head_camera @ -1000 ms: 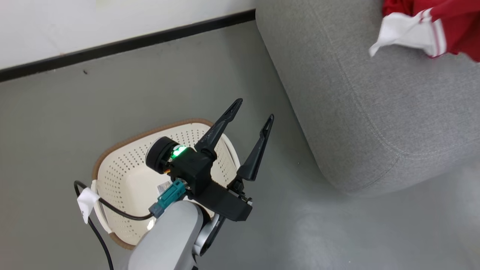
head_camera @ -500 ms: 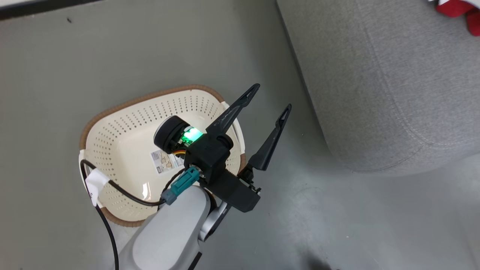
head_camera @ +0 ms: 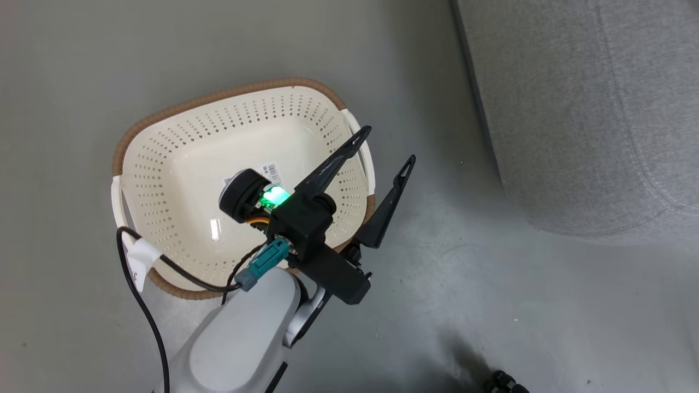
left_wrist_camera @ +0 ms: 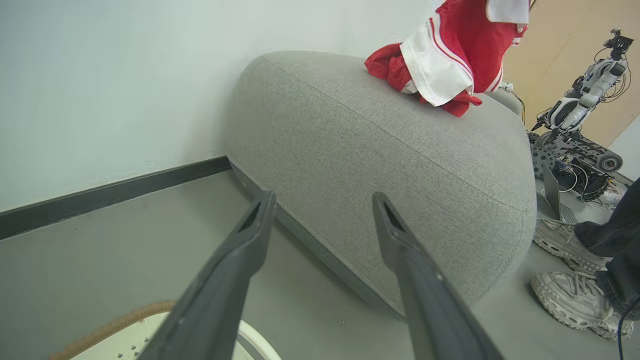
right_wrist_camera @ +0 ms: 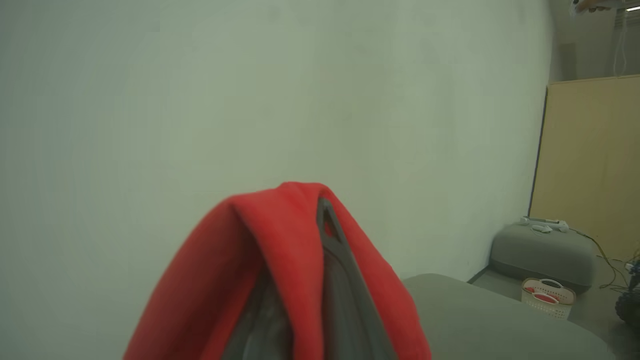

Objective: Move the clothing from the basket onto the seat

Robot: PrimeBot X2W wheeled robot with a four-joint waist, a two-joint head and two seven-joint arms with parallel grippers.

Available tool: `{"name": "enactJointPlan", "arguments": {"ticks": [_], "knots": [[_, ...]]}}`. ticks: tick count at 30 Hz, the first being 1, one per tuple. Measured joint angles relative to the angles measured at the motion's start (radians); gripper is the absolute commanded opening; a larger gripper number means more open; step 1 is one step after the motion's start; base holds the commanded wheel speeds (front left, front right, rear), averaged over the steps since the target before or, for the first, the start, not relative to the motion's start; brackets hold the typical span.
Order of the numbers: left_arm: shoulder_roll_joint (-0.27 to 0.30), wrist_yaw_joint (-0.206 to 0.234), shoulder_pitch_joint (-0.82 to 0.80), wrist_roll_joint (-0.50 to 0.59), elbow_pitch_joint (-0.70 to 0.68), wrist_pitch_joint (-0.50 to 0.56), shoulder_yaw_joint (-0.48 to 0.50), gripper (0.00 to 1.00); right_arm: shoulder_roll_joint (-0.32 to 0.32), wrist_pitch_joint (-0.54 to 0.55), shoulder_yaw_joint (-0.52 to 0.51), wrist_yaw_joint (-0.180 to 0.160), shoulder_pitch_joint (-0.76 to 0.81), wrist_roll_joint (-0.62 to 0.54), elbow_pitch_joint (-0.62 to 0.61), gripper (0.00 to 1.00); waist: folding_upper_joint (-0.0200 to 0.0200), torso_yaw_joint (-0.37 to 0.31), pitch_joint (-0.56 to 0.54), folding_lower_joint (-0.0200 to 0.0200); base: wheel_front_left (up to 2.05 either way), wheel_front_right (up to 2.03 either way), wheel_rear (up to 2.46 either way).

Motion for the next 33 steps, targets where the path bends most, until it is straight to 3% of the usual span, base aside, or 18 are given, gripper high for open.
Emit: {"name": "enactJointPlan", "arguments": {"ticks": [7, 12, 17, 18, 19, 20, 28, 33], "knots": [[-0.003, -0.008, -0.012, 0.0, 0.026, -0.001, -0.008, 1.0, 0.084, 0.035, 0.027, 0.005, 0.068, 0.026, 0.12, 0.0, 0.0001, 0.029, 0.041, 0.0, 0.0, 0.0, 0.0], [-0.003, -0.008, -0.013, -0.002, 0.05, -0.002, -0.005, 1.0, 0.127, 0.052, 0.072, 0.063, 0.084, 0.036, 0.186, 0.0, 0.0, 0.046, 0.057, 0.0, 0.0, 0.0, 0.0], [-0.006, -0.008, -0.025, -0.011, 0.071, -0.004, -0.007, 1.0, 0.164, 0.052, 0.087, 0.086, 0.105, 0.041, 0.224, 0.0, 0.0, 0.053, 0.057, -0.0001, 0.0, 0.0, 0.0], [-0.008, -0.008, -0.031, -0.012, 0.075, -0.005, -0.007, 1.0, 0.166, 0.051, 0.087, 0.088, 0.113, 0.046, 0.238, 0.16, 0.0, 0.054, 0.055, -0.0001, 0.0, 0.0, 0.0], [-0.011, -0.008, -0.033, -0.013, 0.077, -0.005, -0.007, 1.0, 0.166, 0.051, 0.088, 0.089, 0.122, 0.046, 0.247, 0.4, 0.0001, 0.056, 0.053, -0.0001, 0.0, 0.0, 0.0], [-0.012, -0.008, -0.035, -0.016, 0.079, -0.006, -0.007, 1.0, 0.166, 0.051, 0.089, 0.095, 0.128, 0.046, 0.255, 1.0, 0.0001, 0.058, 0.05, -0.0001, 0.0, 0.0, 0.0], [-0.017, -0.016, -0.046, -0.037, 0.109, -0.011, 0.003, 1.0, 0.176, 0.021, 0.125, 0.133, 0.164, 0.019, 0.266, 1.0, 0.0, 0.071, 0.017, -0.0003, 0.0, 0.0, 0.0], [-0.025, -0.016, -0.046, -0.048, 0.136, -0.011, 0.004, 1.0, 0.217, 0.007, 0.153, 0.151, 0.209, -0.003, 0.248, 1.0, 0.0, 0.081, -0.016, -0.0003, 0.0, 0.0, 0.0]]}}
